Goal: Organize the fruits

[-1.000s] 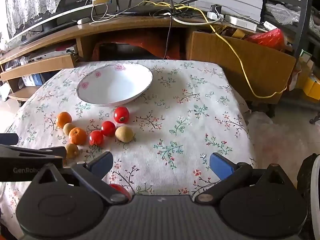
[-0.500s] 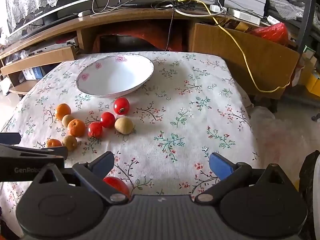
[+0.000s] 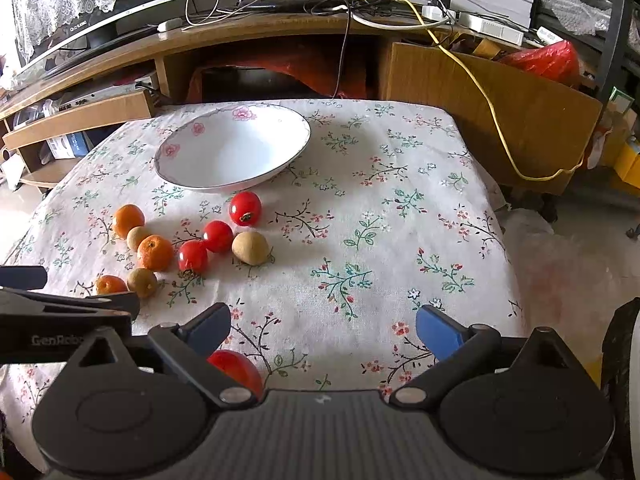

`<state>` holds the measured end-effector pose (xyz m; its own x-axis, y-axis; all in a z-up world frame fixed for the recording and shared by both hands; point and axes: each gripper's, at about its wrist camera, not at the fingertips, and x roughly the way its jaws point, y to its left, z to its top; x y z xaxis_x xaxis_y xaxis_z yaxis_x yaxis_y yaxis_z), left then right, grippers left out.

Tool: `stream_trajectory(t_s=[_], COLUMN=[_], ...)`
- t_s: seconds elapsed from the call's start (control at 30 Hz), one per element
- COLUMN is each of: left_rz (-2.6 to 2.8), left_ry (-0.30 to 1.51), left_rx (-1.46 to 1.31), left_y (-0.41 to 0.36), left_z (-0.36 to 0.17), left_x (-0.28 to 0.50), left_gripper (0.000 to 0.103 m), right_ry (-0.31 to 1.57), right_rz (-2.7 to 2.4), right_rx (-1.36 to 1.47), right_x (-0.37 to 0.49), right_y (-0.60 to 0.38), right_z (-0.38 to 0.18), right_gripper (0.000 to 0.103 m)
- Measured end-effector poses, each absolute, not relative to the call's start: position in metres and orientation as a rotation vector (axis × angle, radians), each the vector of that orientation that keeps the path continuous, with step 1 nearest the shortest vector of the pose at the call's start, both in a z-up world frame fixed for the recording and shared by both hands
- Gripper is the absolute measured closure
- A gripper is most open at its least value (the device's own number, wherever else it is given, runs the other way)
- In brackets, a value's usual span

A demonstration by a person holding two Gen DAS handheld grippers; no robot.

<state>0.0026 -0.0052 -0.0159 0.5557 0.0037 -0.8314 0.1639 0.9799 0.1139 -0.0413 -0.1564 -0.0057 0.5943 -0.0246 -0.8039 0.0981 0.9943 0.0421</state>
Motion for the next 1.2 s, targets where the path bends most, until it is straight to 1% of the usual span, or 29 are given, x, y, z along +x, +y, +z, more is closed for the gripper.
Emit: stream_trajectory(t_s=[0.43, 1.2], left_rz=[-0.098, -0.099], left_ry=[0.981, 0.979], left_rx=[0.191, 0.200], left_y=[-0.0047, -0.0060], left_z=[-0.0163, -0.0156], left_x=[0.0019, 0.0021], left_gripper=[0.005, 0.007], right_ry=[0.938, 0.945], right_rz=[-0.062, -0.055], right_rx=[0.082, 0.089], right_x=[-0.0404, -0.0403], right_y=[-0.1556, -0.1549], right_z=[-0.0050, -0.0057], right_gripper=[0.006, 0.008])
